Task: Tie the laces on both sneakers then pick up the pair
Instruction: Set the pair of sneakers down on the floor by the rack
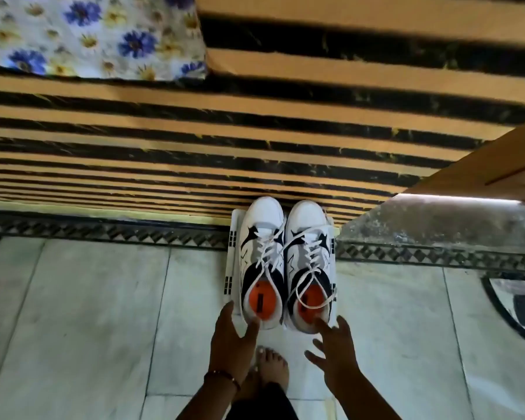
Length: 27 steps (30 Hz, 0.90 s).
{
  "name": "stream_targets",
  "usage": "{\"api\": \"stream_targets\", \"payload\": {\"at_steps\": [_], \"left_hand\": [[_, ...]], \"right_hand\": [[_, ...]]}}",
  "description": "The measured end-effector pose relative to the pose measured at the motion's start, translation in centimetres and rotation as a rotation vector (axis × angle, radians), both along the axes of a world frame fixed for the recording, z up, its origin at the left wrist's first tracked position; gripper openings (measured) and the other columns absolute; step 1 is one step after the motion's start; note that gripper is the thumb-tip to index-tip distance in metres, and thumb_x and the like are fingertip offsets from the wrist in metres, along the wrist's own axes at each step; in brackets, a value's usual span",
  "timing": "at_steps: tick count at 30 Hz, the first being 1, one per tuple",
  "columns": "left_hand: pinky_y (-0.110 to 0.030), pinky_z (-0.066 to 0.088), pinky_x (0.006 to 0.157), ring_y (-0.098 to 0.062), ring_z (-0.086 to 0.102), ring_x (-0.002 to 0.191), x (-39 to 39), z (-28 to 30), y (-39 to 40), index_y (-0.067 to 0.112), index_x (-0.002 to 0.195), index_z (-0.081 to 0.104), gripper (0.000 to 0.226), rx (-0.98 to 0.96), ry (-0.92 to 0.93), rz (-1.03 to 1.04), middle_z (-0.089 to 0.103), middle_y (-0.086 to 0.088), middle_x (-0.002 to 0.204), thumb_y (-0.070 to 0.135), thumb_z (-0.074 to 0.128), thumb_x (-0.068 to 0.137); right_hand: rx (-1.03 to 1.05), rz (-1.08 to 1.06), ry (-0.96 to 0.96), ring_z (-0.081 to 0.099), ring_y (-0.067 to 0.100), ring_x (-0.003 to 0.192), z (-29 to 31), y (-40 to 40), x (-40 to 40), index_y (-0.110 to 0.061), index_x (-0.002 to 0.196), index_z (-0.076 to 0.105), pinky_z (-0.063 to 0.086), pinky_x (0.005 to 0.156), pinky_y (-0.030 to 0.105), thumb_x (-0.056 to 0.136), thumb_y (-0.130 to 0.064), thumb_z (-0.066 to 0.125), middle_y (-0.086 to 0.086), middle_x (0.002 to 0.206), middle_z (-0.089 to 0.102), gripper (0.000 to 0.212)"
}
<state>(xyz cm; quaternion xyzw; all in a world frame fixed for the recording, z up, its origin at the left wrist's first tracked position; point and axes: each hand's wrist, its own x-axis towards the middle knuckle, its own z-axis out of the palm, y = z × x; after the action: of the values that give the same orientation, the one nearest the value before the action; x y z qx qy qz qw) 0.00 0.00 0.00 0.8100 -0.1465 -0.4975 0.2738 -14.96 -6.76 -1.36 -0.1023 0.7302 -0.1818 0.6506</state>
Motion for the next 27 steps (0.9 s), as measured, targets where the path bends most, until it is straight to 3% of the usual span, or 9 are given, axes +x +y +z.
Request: {"api": "stream_targets", "payload": {"at_steps": [2, 5, 8, 11, 15, 18, 22, 27], "left_hand": [[-0.031, 0.026, 0.112, -0.022, 0.028, 0.14, -0.3, -1.2, -0.7, 0.013, 0.143, 0.026, 0.07, -0.028, -0.008, 0.017, 0.032, -0.006, 0.151, 0.028, 0.061, 0.084], [-0.021, 0.035, 0.098, -0.021, 0.043, 0.129, -0.8, -1.9, -1.6, 0.012, 0.135, 0.038, 0.062, -0.053, -0.037, 0.023, 0.047, 0.001, 0.132, 0.026, 0.065, 0.081], [-0.023, 0.043, 0.078, -0.027, 0.057, 0.111, -1.1, -2.7, -2.6, 0.012, 0.121, 0.047, 0.05, -0.03, -0.022, 0.084, 0.055, -0.001, 0.109, 0.028, 0.068, 0.078], [-0.034, 0.046, 0.086, -0.031, 0.056, 0.112, -1.6, -4.0, -3.3, 0.01, 0.126, 0.044, 0.055, 0.009, 0.005, 0.179, 0.057, -0.008, 0.118, 0.027, 0.067, 0.079], [-0.046, 0.046, 0.098, -0.032, 0.055, 0.113, -2.2, -4.6, -3.6, 0.01, 0.126, 0.046, 0.054, 0.002, 0.023, 0.271, 0.058, -0.014, 0.122, 0.019, 0.069, 0.078], [-0.045, 0.045, 0.097, -0.036, 0.055, 0.112, -2.1, -5.0, -3.5, 0.006, 0.121, 0.05, 0.043, 0.006, 0.0, 0.33, 0.06, -0.019, 0.118, 0.003, 0.061, 0.08], [-0.041, 0.043, 0.099, -0.032, 0.053, 0.114, -2.1, -4.9, -2.6, 0.006, 0.126, 0.049, 0.046, -0.031, 0.054, 0.404, 0.059, -0.018, 0.122, -0.007, 0.048, 0.082], [-0.032, 0.051, 0.085, -0.029, 0.059, 0.108, -3.6, -4.1, 1.9, 0.014, 0.121, 0.054, 0.045, -0.138, 0.037, 0.352, 0.063, -0.015, 0.115, 0.01, 0.051, 0.076]], "right_hand": [[-0.063, 0.091, 0.047, 0.041, 0.032, 0.129, -0.7, -0.7, 0.2, -0.024, 0.143, 0.027, 0.041, 0.099, 0.056, 0.083, -0.025, 0.067, 0.004, 0.151, 0.031, 0.072], [-0.151, 0.213, 0.108, 0.056, 0.025, 0.108, -1.4, -1.5, 0.6, -0.019, 0.124, 0.052, 0.047, 0.087, 0.041, 0.065, -0.032, 0.065, 0.01, 0.127, 0.059, 0.062], [-0.182, 0.265, 0.153, 0.059, 0.029, 0.106, -2.5, -2.0, 0.9, -0.021, 0.114, 0.058, 0.049, 0.092, 0.047, 0.064, -0.011, 0.064, 0.008, 0.112, 0.066, 0.051], [-0.174, 0.264, 0.184, 0.057, 0.03, 0.107, -3.8, -2.6, 1.2, -0.021, 0.119, 0.055, 0.048, 0.094, 0.051, 0.073, 0.013, 0.053, 0.008, 0.113, 0.064, 0.057], [-0.193, 0.119, 0.217, 0.054, 0.029, 0.11, -4.3, -2.8, 1.7, -0.018, 0.119, 0.055, 0.043, 0.1, 0.049, 0.083, 0.013, 0.035, 0.009, 0.117, 0.061, 0.052], [-0.2, 0.07, 0.185, 0.054, 0.029, 0.112, -4.2, -2.4, 2.2, -0.015, 0.122, 0.054, 0.043, 0.099, 0.043, 0.083, 0.015, 0.033, 0.01, 0.119, 0.06, 0.054], [-0.215, 0.063, 0.166, 0.055, 0.027, 0.109, -3.4, -1.3, 1.8, -0.017, 0.116, 0.057, 0.043, 0.099, 0.043, 0.079, 0.019, 0.034, 0.008, 0.112, 0.062, 0.056], [-0.28, 0.09, 0.106, 0.06, 0.022, 0.105, -2.2, 3.0, 0.2, -0.019, 0.117, 0.058, 0.047, 0.094, 0.04, 0.076, 0.018, 0.043, 0.005, 0.109, 0.066, 0.058]]}}
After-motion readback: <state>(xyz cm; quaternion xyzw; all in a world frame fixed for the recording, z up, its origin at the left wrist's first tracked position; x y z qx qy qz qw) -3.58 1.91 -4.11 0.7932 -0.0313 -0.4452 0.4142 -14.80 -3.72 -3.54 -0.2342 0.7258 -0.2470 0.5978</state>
